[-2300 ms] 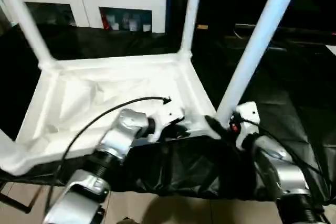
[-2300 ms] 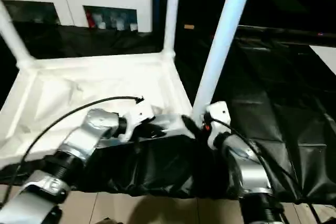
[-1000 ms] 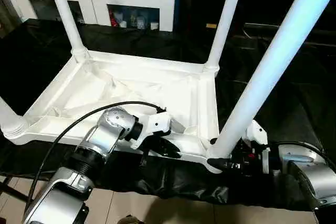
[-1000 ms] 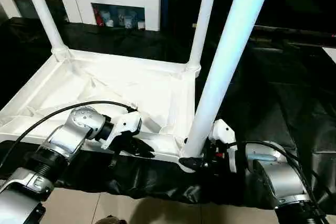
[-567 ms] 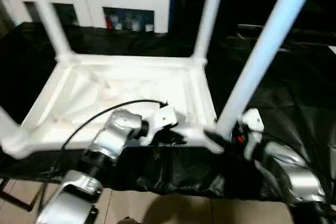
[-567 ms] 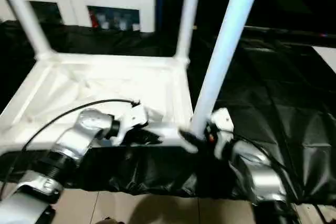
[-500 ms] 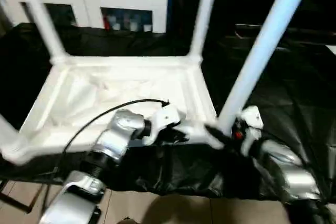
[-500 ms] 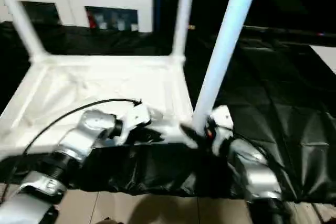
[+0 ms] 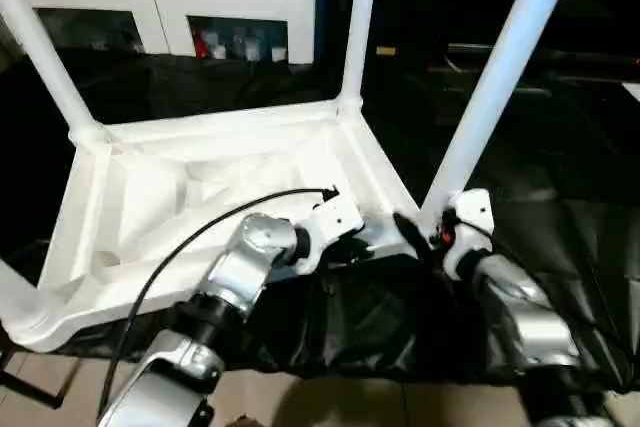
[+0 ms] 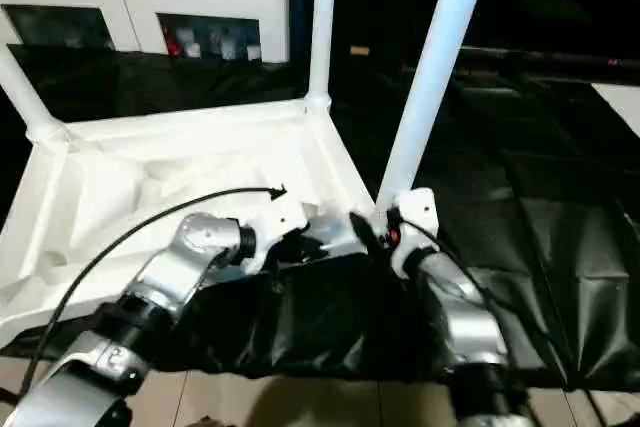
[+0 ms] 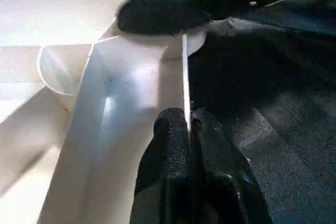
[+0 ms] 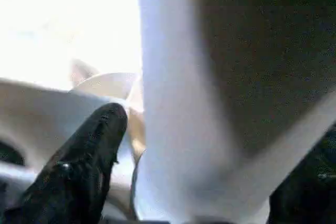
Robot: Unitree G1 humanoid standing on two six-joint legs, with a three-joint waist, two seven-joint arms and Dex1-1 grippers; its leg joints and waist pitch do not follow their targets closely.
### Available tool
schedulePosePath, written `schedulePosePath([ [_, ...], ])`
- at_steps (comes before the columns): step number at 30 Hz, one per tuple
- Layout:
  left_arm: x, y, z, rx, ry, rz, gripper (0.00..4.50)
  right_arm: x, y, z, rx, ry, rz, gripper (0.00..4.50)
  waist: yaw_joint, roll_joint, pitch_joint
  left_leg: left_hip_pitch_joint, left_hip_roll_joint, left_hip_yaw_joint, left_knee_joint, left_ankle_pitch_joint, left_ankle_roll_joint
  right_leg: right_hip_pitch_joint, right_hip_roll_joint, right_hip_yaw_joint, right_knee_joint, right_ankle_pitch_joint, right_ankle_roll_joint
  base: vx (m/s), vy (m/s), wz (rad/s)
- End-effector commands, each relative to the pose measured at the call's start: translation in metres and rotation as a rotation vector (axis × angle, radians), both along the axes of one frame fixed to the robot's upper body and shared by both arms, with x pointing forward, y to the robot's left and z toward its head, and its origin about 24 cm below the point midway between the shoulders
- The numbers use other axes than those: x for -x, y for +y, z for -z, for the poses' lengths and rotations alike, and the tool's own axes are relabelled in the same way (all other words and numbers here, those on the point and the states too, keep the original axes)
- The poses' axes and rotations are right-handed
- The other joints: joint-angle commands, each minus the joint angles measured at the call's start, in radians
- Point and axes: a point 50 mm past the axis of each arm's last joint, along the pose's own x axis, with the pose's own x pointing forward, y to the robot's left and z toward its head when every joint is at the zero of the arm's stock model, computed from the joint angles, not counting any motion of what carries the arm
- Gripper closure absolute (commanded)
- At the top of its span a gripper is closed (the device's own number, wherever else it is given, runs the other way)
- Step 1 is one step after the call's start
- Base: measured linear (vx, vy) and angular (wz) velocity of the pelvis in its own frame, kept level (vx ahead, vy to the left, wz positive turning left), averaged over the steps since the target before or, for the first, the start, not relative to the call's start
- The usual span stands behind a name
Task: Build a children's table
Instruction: Rotate leg to tighten
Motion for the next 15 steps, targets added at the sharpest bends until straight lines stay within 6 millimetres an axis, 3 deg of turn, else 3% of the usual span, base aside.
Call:
schedulePosePath([
  [1, 0.018, -0.032, -0.008, 0.108, 0.013, 0.228, 4.50, 0.013, 0.039, 0.004, -0.059, 0.049, -0.276, 0.72, 0.002, -0.018, -0.039, 0.011, 0.061, -0.029, -0.065, -0.213, 0.065, 0.021, -0.064, 0.040, -0.084, -0.120, -0.196, 0.000, 0.000, 0.00],
  [5, 0.015, -0.020, -0.010, 0.086, 0.029, 0.278, 4.50, 0.025, 0.027, -0.004, -0.072, 0.047, -0.440, 0.72, 0.008, -0.016, -0.040, 0.012, 0.064, -0.030, -0.064, -0.197, 0.087, 0.023, -0.063, 0.038, -0.080, -0.093, -0.211, 0.000, 0.000, 0.00],
  [11, 0.013, -0.004, -0.010, 0.033, 0.066, 0.360, 4.50, 0.038, 0.010, -0.011, -0.031, 0.079, -0.652, 0.72, 0.014, -0.015, -0.038, 0.013, 0.067, -0.028, -0.063, -0.213, 0.085, 0.022, -0.065, 0.037, -0.081, -0.116, -0.233, 0.000, 0.000, 0.00],
  [12, 0.013, -0.002, -0.010, 0.028, 0.074, 0.374, 4.50, 0.041, 0.008, -0.012, -0.029, 0.090, -0.688, 0.95, 0.017, -0.016, -0.038, 0.012, 0.067, -0.029, -0.063, -0.212, 0.083, 0.023, -0.066, 0.036, -0.080, -0.119, -0.235, 0.000, 0.000, 0.00],
  [15, 0.012, 0.002, -0.011, 0.015, 0.091, 0.401, 4.50, 0.045, 0.007, -0.013, -0.013, 0.116, -0.761, 1.08, 0.021, -0.016, -0.041, 0.014, 0.069, -0.027, -0.060, -0.185, 0.088, 0.024, -0.065, 0.035, -0.073, -0.071, -0.251, 0.000, 0.000, 0.00],
])
